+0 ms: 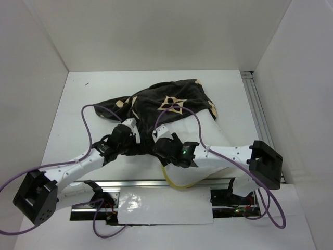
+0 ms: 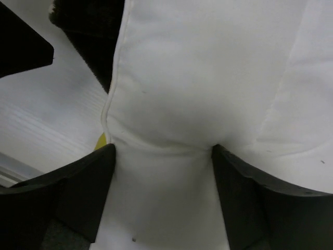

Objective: Put the pillow into the pillowcase

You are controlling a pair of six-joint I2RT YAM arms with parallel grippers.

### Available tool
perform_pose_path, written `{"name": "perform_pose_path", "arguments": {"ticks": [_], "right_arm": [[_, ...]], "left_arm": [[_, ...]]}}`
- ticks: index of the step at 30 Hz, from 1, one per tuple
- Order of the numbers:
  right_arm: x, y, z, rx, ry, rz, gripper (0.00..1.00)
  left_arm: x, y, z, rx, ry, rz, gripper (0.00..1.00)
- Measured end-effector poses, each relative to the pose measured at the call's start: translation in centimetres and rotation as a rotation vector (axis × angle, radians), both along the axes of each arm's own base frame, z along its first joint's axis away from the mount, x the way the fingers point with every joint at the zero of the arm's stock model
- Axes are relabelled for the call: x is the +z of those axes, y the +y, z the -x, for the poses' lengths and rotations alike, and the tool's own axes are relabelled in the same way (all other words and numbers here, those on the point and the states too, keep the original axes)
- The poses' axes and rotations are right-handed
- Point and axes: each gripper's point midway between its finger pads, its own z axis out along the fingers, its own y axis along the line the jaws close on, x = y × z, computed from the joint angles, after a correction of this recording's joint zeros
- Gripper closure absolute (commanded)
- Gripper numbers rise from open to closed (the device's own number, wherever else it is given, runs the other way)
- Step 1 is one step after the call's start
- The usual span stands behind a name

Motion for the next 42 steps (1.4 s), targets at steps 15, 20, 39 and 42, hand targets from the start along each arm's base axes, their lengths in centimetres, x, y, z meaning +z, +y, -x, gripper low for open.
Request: {"name": "perform_pose_path", "arguments": {"ticks": [15, 20, 39, 42], "right_arm": [[1.0, -0.8, -1.2, -0.044, 0.022, -0.093, 1.0], [3.3, -0.6, -1.7, -0.027, -0.027, -0.154, 1.0], [10.6, -1.9, -7.7, -0.108, -0.323, -0.248, 1.0], [12.6, -1.8, -8.9, -0.153, -0.398, -0.301, 1.0]], "left_arm": [[-4.8, -2.6, -2.8, -0.049, 0.101, -0.03, 0.8], [-4.9, -3.4, -3.1, -0.068, 0.11, -0.017, 1.0], [9.1, -8.0, 5.5, -0.293, -0.257, 0.075, 1.0], [9.8, -8.7, 6.3, -0.33, -0.259, 0.087, 1.0]]}}
